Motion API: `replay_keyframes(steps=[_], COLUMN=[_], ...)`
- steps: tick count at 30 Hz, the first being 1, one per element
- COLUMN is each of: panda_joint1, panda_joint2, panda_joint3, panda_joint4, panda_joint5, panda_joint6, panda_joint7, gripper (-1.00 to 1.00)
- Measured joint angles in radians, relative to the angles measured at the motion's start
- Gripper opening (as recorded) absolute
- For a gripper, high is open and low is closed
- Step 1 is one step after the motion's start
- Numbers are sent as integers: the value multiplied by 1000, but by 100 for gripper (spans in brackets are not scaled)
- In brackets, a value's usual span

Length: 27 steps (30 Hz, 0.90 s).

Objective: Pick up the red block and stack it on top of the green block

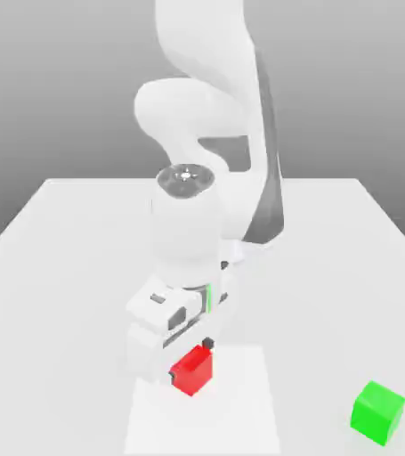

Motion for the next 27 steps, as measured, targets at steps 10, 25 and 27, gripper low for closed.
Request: replay_keyframes(steps=[10,25,27], panda_joint1=[14,56,77], panda_joint2=[-127,-174,-162], panda_joint3=[-28,130,141], panda_joint4=[-17,113,139], panda_joint5=[-58,-53,-53], panda_joint6=[-108,-287,-301], panda_joint7=[45,114,128], gripper=[-100,-100,-100])
